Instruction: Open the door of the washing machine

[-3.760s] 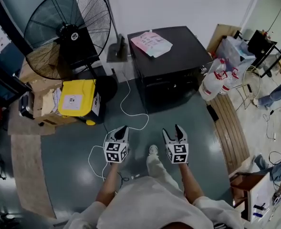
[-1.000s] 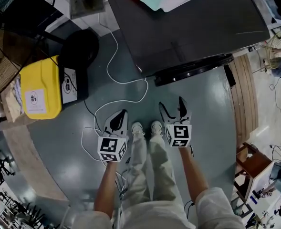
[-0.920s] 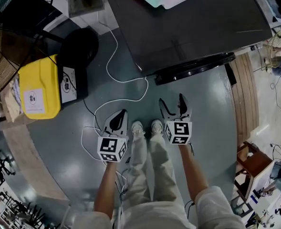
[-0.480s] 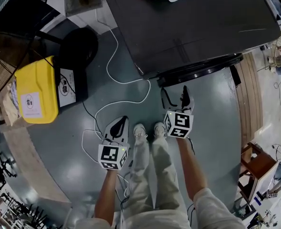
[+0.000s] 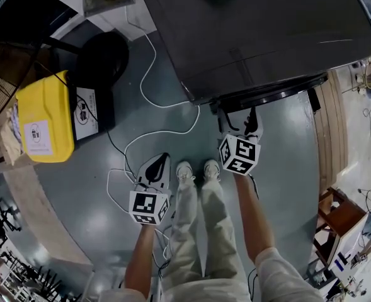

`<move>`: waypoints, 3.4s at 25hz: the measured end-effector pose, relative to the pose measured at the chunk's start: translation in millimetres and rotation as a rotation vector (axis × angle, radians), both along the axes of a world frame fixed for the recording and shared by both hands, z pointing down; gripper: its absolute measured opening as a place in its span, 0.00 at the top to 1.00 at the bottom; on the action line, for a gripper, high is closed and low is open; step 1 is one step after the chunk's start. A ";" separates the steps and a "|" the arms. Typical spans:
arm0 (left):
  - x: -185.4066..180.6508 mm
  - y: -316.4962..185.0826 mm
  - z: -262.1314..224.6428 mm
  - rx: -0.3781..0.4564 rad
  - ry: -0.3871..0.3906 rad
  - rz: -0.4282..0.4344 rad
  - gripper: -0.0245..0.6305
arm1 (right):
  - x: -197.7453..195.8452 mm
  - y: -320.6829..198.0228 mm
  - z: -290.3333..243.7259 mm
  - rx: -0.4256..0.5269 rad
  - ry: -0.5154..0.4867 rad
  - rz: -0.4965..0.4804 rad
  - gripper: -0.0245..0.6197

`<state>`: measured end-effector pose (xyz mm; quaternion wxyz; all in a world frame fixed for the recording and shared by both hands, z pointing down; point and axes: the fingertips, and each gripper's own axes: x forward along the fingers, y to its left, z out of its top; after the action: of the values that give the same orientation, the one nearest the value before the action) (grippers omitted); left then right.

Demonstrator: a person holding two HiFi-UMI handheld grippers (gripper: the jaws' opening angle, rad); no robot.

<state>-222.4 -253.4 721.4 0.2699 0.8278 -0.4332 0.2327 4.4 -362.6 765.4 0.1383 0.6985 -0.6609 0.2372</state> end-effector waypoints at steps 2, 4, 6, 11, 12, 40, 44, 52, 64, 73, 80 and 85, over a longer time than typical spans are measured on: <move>0.0 0.0 1.3 -0.001 -0.002 0.002 0.95 | 1.0 -1.0 0.6 0.005 0.010 0.016 0.31; -1.0 0.1 2.3 -0.002 -0.005 0.002 0.95 | 1.6 -1.2 1.2 0.005 0.015 0.032 0.31; -2.3 -1.1 3.1 -0.003 -0.006 0.001 0.95 | 3.0 -2.1 0.6 0.005 0.012 0.044 0.31; -4.5 -1.2 4.6 -0.005 -0.011 -0.008 0.95 | 3.8 -2.0 0.5 -0.007 0.003 0.048 0.31; -4.1 -0.2 4.5 -0.006 -0.012 -0.009 0.95 | 4.1 -1.4 0.3 -0.009 0.001 0.050 0.31; -11.1 17.1 -10.9 0.007 -0.004 -0.077 0.95 | -5.1 9.5 -3.2 -0.092 -0.065 0.135 0.53; -17.5 17.5 -12.9 0.008 -0.006 -0.082 0.95 | -7.5 11.5 -4.1 -0.104 -0.068 0.137 0.56; -23.0 16.3 -9.3 0.000 -0.013 -0.089 0.95 | -8.5 12.2 -6.0 -0.110 -0.082 0.154 0.61; -19.5 13.2 -16.8 0.024 0.009 -0.091 0.95 | -1.9 52.0 -5.9 -0.118 -0.071 0.113 0.66; 2.6 34.6 -28.6 0.044 0.007 -0.102 0.95 | 14.6 86.5 -7.6 -0.141 -0.058 0.060 0.68; 14.6 62.1 -42.3 0.059 0.012 -0.132 0.95 | 24.8 111.2 -6.6 -0.167 -0.057 0.032 0.69; 23.2 78.3 -47.3 0.063 0.024 -0.121 0.95 | 27.2 118.6 -6.2 -0.159 -0.057 0.032 0.70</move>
<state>-199.2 -175.1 674.1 0.2623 0.8108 -0.4865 0.1924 31.6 -244.0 759.2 0.1707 0.6885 -0.6325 0.3110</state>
